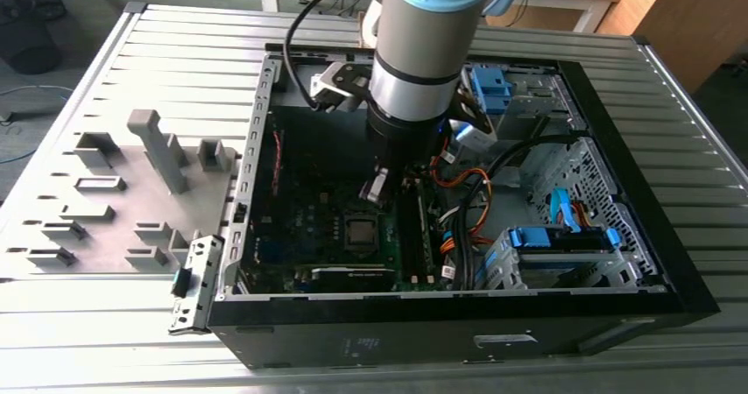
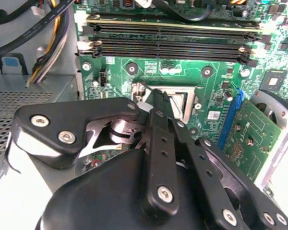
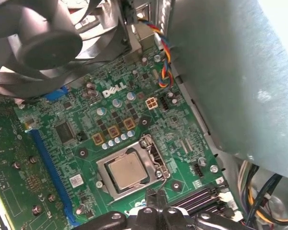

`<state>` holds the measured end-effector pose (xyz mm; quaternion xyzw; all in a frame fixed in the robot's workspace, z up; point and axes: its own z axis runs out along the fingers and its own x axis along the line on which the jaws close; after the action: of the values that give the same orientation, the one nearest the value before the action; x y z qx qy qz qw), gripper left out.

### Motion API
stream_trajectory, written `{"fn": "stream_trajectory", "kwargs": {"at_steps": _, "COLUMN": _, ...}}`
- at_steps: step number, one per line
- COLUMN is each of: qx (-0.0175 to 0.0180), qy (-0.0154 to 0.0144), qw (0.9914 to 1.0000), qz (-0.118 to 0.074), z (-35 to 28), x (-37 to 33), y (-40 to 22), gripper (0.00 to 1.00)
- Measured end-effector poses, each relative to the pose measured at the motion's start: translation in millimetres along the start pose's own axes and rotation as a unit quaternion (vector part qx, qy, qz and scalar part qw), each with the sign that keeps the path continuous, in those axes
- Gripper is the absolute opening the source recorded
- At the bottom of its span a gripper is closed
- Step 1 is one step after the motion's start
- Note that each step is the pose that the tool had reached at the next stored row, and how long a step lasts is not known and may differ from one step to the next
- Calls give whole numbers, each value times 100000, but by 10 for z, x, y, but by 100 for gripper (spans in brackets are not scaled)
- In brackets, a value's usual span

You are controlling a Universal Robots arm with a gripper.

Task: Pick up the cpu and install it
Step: 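Install the first cpu locking lever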

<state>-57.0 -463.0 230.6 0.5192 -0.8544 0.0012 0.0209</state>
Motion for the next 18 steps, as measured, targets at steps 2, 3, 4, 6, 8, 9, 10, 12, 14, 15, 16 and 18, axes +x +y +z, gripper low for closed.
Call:
{"fn": "stream_trajectory", "kwargs": {"at_steps": 2, "qx": 46, "qy": 87, "qw": 100000, "qz": 2, "z": 11, "x": 16, "y": -9, "gripper": 11}}
{"fn": "stream_trajectory", "kwargs": {"at_steps": 3, "qx": 72, "qy": 138, "qw": 100000, "qz": 6, "z": 17, "x": 23, "y": -13, "gripper": 11}}
{"fn": "stream_trajectory", "kwargs": {"at_steps": 4, "qx": 116, "qy": 221, "qw": 100000, "qz": 11, "z": 21, "x": 31, "y": -16, "gripper": 11}}
{"fn": "stream_trajectory", "kwargs": {"at_steps": 6, "qx": 239, "qy": 452, "qw": 99999, "qz": 21, "z": 30, "x": 41, "y": -22, "gripper": 11}}
{"fn": "stream_trajectory", "kwargs": {"at_steps": 8, "qx": 379, "qy": 734, "qw": 99997, "qz": 30, "z": 36, "x": 53, "y": -28, "gripper": 11}}
{"fn": "stream_trajectory", "kwargs": {"at_steps": 9, "qx": 448, "qy": 870, "qw": 99995, "qz": 33, "z": 41, "x": 59, "y": -32, "gripper": 11}}
{"fn": "stream_trajectory", "kwargs": {"at_steps": 10, "qx": 511, "qy": 997, "qw": 99994, "qz": 38, "z": 45, "x": 65, "y": -35, "gripper": 11}}
{"fn": "stream_trajectory", "kwargs": {"at_steps": 12, "qx": 629, "qy": 1223, "qw": 99991, "qz": 47, "z": 57, "x": 79, "y": -43, "gripper": 11}}
{"fn": "stream_trajectory", "kwargs": {"at_steps": 14, "qx": 716, "qy": 1388, "qw": 99988, "qz": 53, "z": 71, "x": 100, "y": -55, "gripper": 11}}
{"fn": "stream_trajectory", "kwargs": {"at_steps": 15, "qx": 755, "qy": 1456, "qw": 99987, "qz": 57, "z": 79, "x": 112, "y": -61, "gripper": 11}}
{"fn": "stream_trajectory", "kwargs": {"at_steps": 16, "qx": 795, "qy": 1536, "qw": 99985, "qz": 62, "z": 87, "x": 123, "y": -67, "gripper": 11}}
{"fn": "stream_trajectory", "kwargs": {"at_steps": 18, "qx": 897, "qy": 1732, "qw": 99981, "qz": 69, "z": 104, "x": 140, "y": -76, "gripper": 11}}
